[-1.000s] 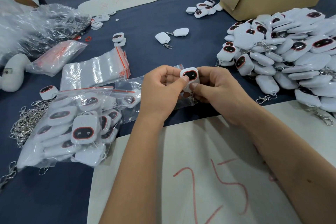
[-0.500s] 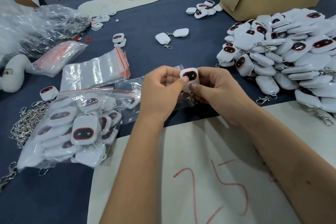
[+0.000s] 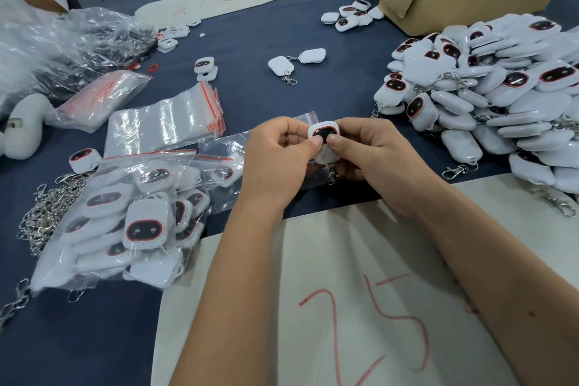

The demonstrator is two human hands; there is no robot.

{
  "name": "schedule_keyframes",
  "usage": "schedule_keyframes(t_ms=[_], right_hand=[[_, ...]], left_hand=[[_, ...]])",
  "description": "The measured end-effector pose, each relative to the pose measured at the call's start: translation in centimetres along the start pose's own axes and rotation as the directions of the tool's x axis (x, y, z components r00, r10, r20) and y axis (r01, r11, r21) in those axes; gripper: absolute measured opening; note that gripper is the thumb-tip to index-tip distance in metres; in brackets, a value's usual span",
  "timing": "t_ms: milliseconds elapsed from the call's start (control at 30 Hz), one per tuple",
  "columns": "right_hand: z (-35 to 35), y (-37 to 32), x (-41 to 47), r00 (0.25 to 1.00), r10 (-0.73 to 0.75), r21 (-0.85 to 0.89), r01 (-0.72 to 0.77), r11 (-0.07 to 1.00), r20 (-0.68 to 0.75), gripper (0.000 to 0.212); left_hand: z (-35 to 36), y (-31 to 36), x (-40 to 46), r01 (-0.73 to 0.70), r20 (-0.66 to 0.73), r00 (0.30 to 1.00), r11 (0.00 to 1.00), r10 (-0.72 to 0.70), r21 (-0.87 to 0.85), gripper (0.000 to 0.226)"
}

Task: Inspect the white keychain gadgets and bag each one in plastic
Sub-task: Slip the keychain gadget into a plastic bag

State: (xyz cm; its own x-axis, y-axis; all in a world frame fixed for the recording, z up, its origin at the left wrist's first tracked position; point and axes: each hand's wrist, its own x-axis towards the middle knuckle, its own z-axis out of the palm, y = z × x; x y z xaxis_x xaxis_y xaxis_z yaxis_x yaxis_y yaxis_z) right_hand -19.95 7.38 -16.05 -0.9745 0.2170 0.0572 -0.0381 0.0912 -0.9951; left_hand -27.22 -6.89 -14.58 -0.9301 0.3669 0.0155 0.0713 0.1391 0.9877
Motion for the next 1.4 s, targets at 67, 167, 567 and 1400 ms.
schedule_keyframes(t_ms=[67, 167, 567, 1400], right_hand=[[0.05, -0.04, 0.0, 1.0, 0.0, -0.021, 0.0, 1.0, -0.006, 0.023], [0.08, -0.07, -0.01, 1.0, 0.002, -0.047, -0.002, 0.999, -0.006, 0.022], [0.14, -0.08, 0.02, 0.999, 0.005, -0.071, -0.007, 0.997, -0.032, 0.023], [0.56, -0.01, -0.01, 0.988, -0.089, -0.08, 0.08, 0.994, -0.129, 0.015]], left_hand=[[0.09, -0.01, -0.06, -0.01, -0.007, 1.0, 1.0, 0.01, 0.021, 0.002], [0.12, -0.01, -0.09, -0.01, -0.011, 1.0, 0.999, 0.01, 0.034, 0.002], [0.42, -0.13, -0.16, 0.072, -0.026, 0.997, 0.996, -0.074, -0.05, 0.003], [0.5, 0.03, -0.1, -0.087, -0.227, 0.969, 0.995, 0.095, 0.044, 0.036]])
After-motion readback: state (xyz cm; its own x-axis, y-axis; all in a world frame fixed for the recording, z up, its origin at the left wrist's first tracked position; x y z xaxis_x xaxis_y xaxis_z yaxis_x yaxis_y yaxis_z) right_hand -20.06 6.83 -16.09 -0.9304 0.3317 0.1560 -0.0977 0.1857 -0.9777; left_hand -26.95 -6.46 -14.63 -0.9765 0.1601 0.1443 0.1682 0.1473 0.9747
